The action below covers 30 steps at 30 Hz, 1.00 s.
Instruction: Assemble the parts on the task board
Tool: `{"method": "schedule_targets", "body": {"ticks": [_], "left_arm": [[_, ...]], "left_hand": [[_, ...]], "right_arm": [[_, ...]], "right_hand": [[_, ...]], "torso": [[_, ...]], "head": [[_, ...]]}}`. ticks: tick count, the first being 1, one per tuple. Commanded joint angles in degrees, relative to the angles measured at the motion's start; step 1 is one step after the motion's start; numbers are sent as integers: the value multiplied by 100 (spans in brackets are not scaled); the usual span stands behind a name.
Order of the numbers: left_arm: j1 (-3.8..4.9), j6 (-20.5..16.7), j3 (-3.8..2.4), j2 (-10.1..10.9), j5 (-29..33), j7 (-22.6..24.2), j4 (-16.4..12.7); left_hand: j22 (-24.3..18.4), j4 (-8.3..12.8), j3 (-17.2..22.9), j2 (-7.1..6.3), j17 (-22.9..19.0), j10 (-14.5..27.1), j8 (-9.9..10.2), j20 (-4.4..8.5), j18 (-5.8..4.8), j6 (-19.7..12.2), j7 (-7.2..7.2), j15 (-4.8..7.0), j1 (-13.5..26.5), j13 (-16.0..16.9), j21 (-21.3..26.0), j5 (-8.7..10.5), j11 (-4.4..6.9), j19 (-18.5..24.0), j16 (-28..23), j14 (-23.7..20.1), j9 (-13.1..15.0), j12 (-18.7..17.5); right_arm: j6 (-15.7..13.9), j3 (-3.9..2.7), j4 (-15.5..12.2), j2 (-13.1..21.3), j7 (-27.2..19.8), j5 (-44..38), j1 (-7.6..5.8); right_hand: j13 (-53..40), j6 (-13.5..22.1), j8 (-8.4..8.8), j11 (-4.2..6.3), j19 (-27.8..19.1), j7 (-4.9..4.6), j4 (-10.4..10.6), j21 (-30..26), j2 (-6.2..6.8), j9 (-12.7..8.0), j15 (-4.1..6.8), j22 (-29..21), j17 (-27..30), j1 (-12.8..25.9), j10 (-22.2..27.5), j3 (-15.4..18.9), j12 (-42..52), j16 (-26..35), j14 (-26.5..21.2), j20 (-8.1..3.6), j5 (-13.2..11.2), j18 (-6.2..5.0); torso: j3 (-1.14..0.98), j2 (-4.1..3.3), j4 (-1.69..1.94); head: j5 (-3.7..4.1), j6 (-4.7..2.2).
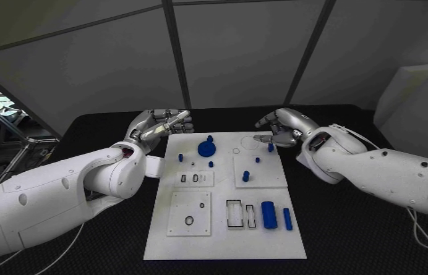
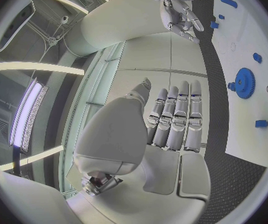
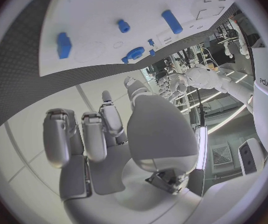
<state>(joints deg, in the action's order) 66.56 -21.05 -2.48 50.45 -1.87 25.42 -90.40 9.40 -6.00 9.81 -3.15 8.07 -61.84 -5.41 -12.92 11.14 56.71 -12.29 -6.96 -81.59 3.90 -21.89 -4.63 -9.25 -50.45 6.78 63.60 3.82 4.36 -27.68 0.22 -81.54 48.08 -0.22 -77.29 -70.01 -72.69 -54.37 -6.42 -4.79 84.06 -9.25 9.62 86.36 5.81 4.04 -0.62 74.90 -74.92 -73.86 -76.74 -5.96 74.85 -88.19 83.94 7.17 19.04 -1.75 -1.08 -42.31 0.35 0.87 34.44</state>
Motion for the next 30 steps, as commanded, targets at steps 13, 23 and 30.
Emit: {"method": "schedule_targets", "body": {"ticks": [13,23,30], "left_arm": [[-2,78,-6,-77,-24,32,50],[-9,88,-6,-91,-24,30,77],[-10,83,-6,-82,-24,22,89]], "left_hand": [[-10,33,21,28,7,6,21,-26,-73,0,-37,-1,-31,-4,19,-19,-25,32,-39,-37,-4,-22],[-10,33,21,28,7,6,21,-26,-73,0,-37,-1,-31,-4,19,-19,-25,32,-39,-37,-4,-22],[-10,33,21,28,7,6,21,-26,-73,0,-37,-1,-31,-4,19,-19,-25,32,-39,-37,-4,-22]], "right_arm": [[690,5,366,294,-601,755,57],[864,5,686,116,-601,570,181],[922,4,761,63,-600,530,241]], "right_hand": [[156,31,53,31,-72,-15,-201,-64,36,-10,25,702,-1038,-453,150,100,-201,76,492,-38,83,-24],[128,23,59,29,-59,-19,-272,-59,0,-6,24,716,-1065,-596,122,104,-181,63,499,-36,26,-21],[122,16,56,29,-61,-19,-280,-60,-4,-4,24,714,-1071,-611,118,104,-176,60,501,-36,16,-21]], "torso": [[-9,5,5],[2,0,-3],[4,1,-10]], "head": [[141,-3],[109,12],[99,29]]}}
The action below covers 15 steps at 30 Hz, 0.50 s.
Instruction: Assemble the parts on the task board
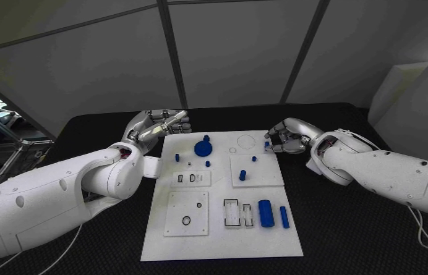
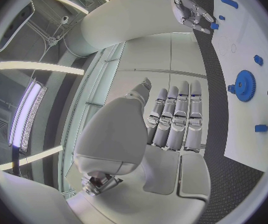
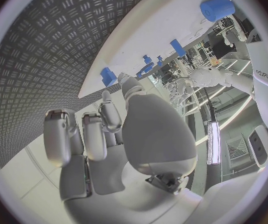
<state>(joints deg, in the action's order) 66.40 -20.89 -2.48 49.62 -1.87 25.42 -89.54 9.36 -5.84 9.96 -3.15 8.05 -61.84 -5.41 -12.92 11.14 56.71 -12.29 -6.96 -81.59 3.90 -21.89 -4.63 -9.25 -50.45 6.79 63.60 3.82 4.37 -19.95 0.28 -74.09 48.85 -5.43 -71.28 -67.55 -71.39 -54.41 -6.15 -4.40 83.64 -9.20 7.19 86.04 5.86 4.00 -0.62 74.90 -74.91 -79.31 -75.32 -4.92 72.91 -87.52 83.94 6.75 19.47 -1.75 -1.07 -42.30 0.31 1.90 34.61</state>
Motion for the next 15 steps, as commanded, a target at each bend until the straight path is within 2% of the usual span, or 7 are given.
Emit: {"method": "schedule_targets", "body": {"ticks": [1,9,15], "left_arm": [[5,66,-5,3,-24,22,4],[5,73,-5,-2,-24,17,19],[5,69,-5,0,-24,16,32]], "left_hand": [[-6,17,5,28,8,7,21,-26,-73,-1,-37,-1,-31,-4,19,-19,-25,32,-40,-37,-4,-23],[-7,28,18,28,12,-4,23,-25,-72,8,-33,0,-35,-2,18,-18,-21,33,-49,-32,-2,-23],[-7,28,18,28,12,-4,23,-25,-72,8,-33,0,-35,-2,18,-18,-21,33,-49,-32,-2,-23]], "right_arm": [[158,-2,28,-20,-80,-78,-1],[197,-3,120,-102,-83,-143,21],[197,-3,185,-155,-75,-174,28]], "right_hand": [[-12,14,26,-9,-17,-23,-37,-28,-13,2,24,716,-1072,-69,-28,1,21,-7,501,7,-30,-21],[-80,-199,-85,22,3,17,-37,-18,-86,37,45,739,-1090,-97,-85,17,81,-16,506,-6,-77,-17],[-114,-254,-111,38,20,33,-35,-8,-136,38,59,759,-1104,-115,-115,7,112,-23,510,-19,-134,-12]], "torso": [[4,0,-2],[5,-1,-5],[3,2,-3]], "head": [[-1,12],[-3,46],[-3,46]]}}
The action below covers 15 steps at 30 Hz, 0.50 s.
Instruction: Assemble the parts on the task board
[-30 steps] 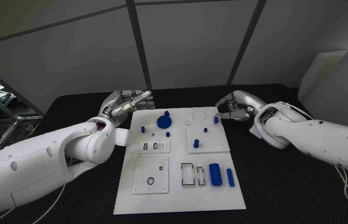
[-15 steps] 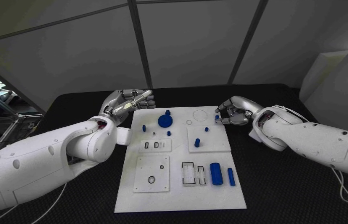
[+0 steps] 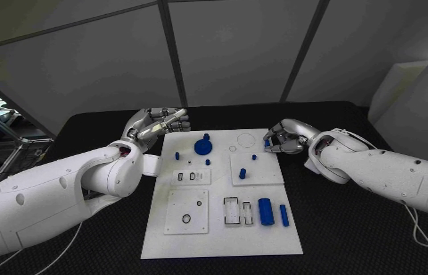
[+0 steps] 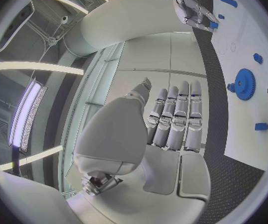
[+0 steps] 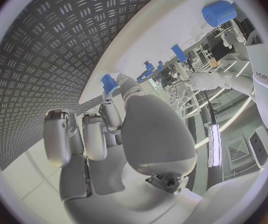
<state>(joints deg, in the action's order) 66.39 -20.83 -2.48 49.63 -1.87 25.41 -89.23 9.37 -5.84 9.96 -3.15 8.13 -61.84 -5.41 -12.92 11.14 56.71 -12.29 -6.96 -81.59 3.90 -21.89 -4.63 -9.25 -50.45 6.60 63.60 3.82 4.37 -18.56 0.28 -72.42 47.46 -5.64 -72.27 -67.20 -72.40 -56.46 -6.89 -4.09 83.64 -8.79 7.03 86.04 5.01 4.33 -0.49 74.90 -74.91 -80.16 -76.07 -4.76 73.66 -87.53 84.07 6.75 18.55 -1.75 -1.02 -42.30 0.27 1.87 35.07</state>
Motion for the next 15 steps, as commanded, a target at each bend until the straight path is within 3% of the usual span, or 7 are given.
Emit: {"method": "schedule_targets", "body": {"ticks": [1,15], "left_arm": [[6,62,-6,0,-24,17,1],[6,59,-6,14,-24,17,-6]], "left_hand": [[-8,28,18,29,5,-4,23,-25,-71,8,-33,0,-35,-2,18,-18,-21,33,-30,-32,-2,-23],[-8,28,18,29,5,-4,23,-25,-71,8,-33,0,-35,-2,18,-18,-21,33,-30,-32,-2,-23]], "right_arm": [[58,-3,23,-20,-53,-76,-7],[70,-3,112,-72,0,-111,-5]], "right_hand": [[-17,-55,-39,9,22,-6,-20,-7,-58,4,48,761,-1104,-34,-44,-11,41,-22,497,-21,-53,-11],[-42,-118,-64,31,33,16,-30,-3,-141,-3,69,773,-1113,-84,-66,-60,60,-26,499,-42,-218,-9]], "torso": [[-1,2,0],[0,6,0]], "head": [[1,0],[-4,-8]]}}
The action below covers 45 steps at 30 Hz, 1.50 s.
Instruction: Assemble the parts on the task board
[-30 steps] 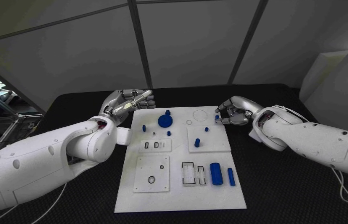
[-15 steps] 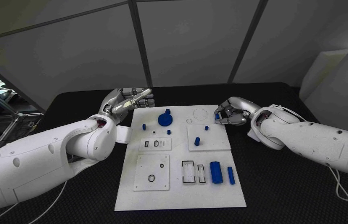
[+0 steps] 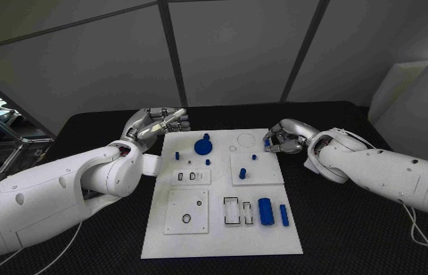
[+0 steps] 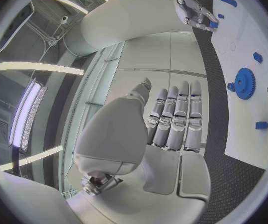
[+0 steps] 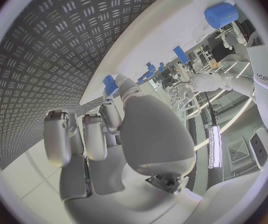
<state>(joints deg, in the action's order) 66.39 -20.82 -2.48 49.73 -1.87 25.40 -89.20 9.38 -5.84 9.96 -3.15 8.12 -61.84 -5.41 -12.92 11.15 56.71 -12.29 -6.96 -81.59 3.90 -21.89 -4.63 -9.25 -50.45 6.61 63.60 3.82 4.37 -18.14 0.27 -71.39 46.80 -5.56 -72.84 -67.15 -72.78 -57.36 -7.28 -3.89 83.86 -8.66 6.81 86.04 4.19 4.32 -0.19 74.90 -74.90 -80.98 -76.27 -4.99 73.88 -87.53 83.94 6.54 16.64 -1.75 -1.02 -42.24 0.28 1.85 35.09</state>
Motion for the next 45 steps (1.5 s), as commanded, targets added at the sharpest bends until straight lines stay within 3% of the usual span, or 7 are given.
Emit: {"method": "schedule_targets", "body": {"ticks": [1,20,26,29,33,41,45], "left_arm": [[6,59,-6,5,-24,18,-9],[6,67,-6,9,-24,14,-7],[6,66,-6,10,-24,12,-6],[6,65,-6,10,-24,12,-6],[6,66,-6,9,-24,12,1],[5,64,-6,24,-24,8,17],[5,64,-5,38,-24,8,27]], "left_hand": [[-8,28,18,29,6,-4,23,-25,-72,8,-33,0,-35,-2,18,-18,-21,33,-31,-32,-2,-23],[-9,33,24,27,8,-3,27,-25,-72,7,-34,0,-34,-3,17,-17,-22,34,-38,-31,-3,-27],[-9,33,24,27,8,-3,27,-25,-72,7,-34,0,-34,-3,17,-17,-22,34,-38,-31,-3,-27],[-9,33,24,27,8,-3,27,-25,-72,7,-34,0,-34,-3,17,-17,-22,34,-38,-31,-3,-27],[-9,33,24,27,8,-3,27,-25,-72,7,-34,0,-34,-3,17,-17,-22,34,-38,-31,-3,-27],[-10,35,26,23,10,-2,32,-26,-72,6,-35,-1,-28,-3,17,-15,-24,35,-45,-30,-3,-30],[-10,35,26,23,10,-2,32,-26,-72,6,-35,-1,-28,-3,17,-15,-24,35,-45,-30,-3,-30]], "right_arm": [[24,-2,18,-7,-2,-57,-9],[8,-2,41,-23,24,-66,-9],[-47,-2,35,-30,-49,-66,-9],[-181,-2,17,-32,-100,-52,-9],[-469,-4,-39,-25,-125,-6,-9],[-724,-21,-340,57,-41,34,-12],[-766,-85,-665,74,93,40,-16]], "right_hand": [[-3,-29,-26,10,11,3,-8,-3,-58,-2,39,773,-1113,-1,-46,-38,38,-26,512,-20,-27,-9],[-23,-63,-41,19,32,13,-13,10,-99,-1,44,799,-1122,-23,-63,-68,55,-31,515,-27,-66,-3],[-111,-407,-236,124,87,145,-49,45,-208,70,121,866,-1148,-93,-157,-158,135,-45,522,-79,-131,12],[-168,-566,-338,200,112,231,-75,61,-278,116,186,897,-1165,-129,-223,-225,183,-53,526,-139,-316,20],[-239,-659,-413,253,126,295,-103,70,-348,156,235,914,-1196,-159,-294,-300,241,-70,534,-187,-364,24],[-263,-651,-419,266,144,303,-119,82,-363,163,250,936,-1210,-170,-317,-328,259,-78,538,-206,-364,29],[-261,-634,-412,264,143,299,-121,81,-365,162,253,935,-1211,-167,-316,-335,255,-78,538,-211,-362,29]], "torso": [[-1,0,-2],[-3,1,-1],[-1,2,2],[-1,2,-1],[-4,8,-4],[3,18,0],[10,22,4]], "head": [[-6,-11],[8,-7],[3,1],[-5,4],[-6,12],[-22,24],[-30,26]]}}
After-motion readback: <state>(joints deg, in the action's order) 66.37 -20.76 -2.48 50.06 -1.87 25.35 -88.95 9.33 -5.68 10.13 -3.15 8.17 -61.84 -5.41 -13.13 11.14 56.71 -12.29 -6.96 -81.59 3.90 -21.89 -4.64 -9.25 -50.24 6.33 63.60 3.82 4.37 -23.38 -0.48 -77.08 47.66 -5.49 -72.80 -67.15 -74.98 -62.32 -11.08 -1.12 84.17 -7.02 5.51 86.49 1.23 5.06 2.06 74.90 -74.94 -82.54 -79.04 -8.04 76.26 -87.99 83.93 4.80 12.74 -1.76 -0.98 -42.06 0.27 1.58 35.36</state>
